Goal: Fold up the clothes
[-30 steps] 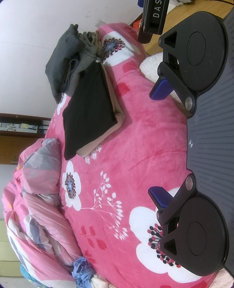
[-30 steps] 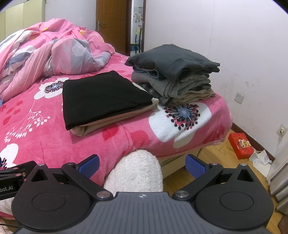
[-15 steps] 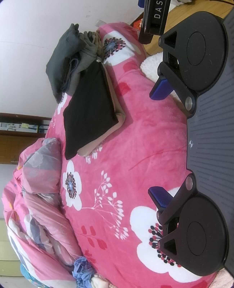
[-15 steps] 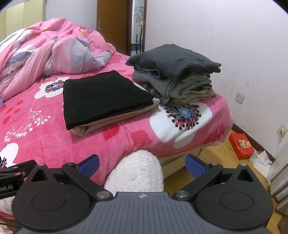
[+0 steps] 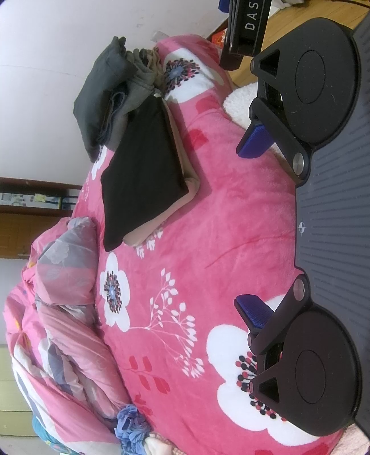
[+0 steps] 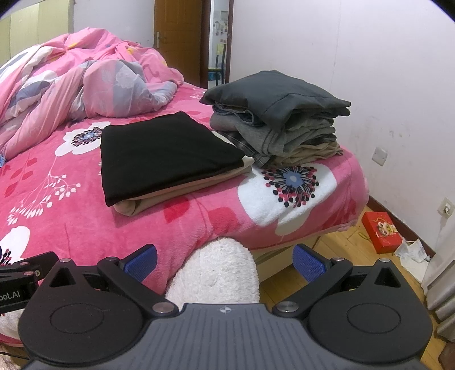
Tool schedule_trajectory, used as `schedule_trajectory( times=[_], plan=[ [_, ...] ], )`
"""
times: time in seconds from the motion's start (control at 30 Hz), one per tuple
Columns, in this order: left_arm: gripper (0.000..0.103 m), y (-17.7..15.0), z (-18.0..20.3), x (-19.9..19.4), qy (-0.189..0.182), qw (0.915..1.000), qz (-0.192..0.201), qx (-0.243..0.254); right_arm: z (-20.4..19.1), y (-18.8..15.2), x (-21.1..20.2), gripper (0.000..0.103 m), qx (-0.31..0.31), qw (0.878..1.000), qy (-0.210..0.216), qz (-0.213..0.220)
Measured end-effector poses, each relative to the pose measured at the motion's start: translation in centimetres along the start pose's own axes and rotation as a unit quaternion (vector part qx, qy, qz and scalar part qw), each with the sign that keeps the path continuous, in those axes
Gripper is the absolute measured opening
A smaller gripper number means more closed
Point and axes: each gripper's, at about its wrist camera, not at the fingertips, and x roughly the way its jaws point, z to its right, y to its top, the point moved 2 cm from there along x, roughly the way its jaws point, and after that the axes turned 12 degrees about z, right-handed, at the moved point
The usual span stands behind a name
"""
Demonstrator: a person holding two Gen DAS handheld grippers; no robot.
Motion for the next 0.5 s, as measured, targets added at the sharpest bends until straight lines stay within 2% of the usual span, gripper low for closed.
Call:
schedule_trajectory(
  times=[0.5],
  plan=[
    [0.103, 0.0, -0.21, -0.05, -0.001, 1.0, -0.002, 0.0, -0.12, -0.03, 0.01, 0.103, -0.001, 1.0, 0.0, -0.001]
  ],
)
